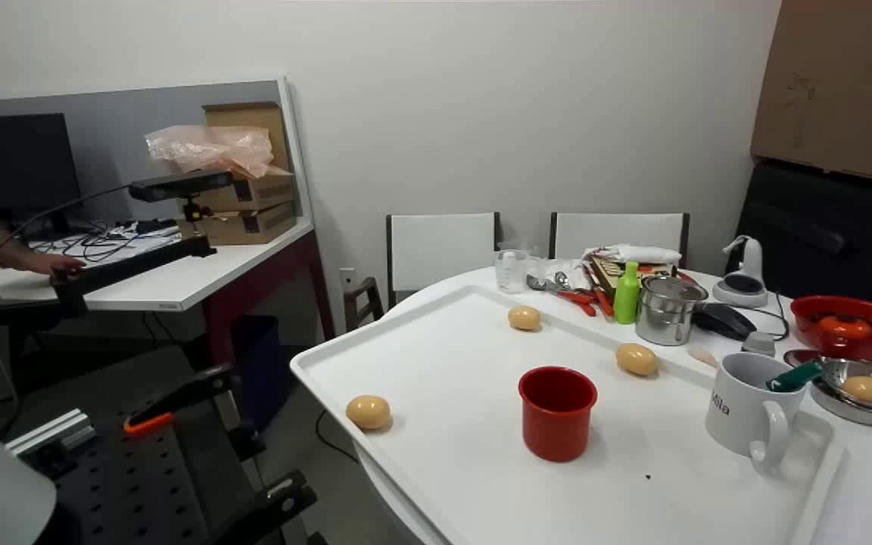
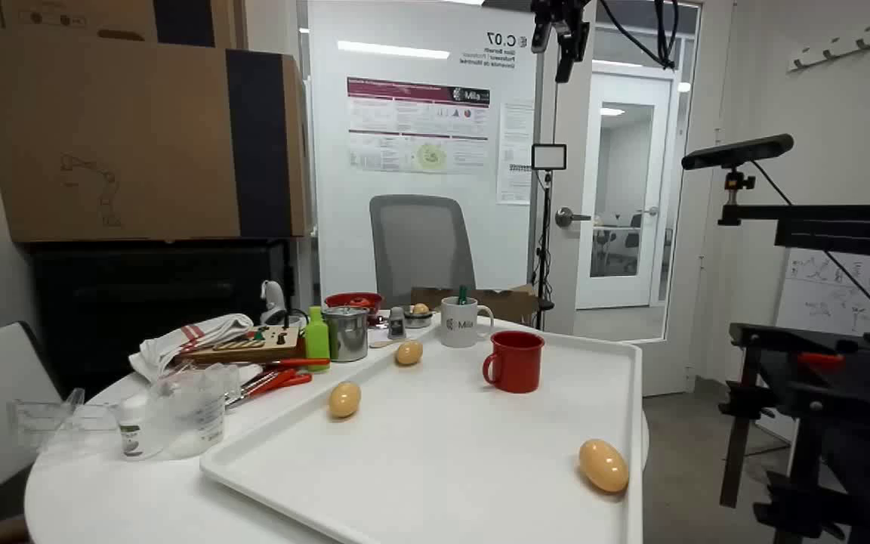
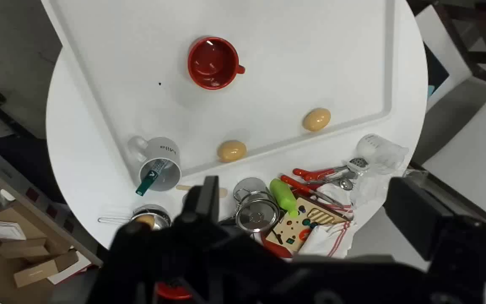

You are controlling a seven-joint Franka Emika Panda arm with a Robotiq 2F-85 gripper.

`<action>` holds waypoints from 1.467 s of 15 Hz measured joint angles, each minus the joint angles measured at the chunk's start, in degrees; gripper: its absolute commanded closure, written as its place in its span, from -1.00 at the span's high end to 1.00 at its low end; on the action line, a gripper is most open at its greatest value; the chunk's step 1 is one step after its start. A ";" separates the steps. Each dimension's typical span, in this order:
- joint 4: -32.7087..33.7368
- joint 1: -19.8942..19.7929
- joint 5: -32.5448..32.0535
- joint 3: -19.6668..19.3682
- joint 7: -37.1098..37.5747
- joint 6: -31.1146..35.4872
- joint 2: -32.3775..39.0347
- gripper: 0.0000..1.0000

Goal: Put the right egg in the red cup

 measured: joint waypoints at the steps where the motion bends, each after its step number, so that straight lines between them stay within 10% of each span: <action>1: 0.03 0.00 0.00 0.00 0.00 0.00 0.00 1.00; 22: 1.38 0.46 5.54 4.65 -0.75 6.03 7.54 1.00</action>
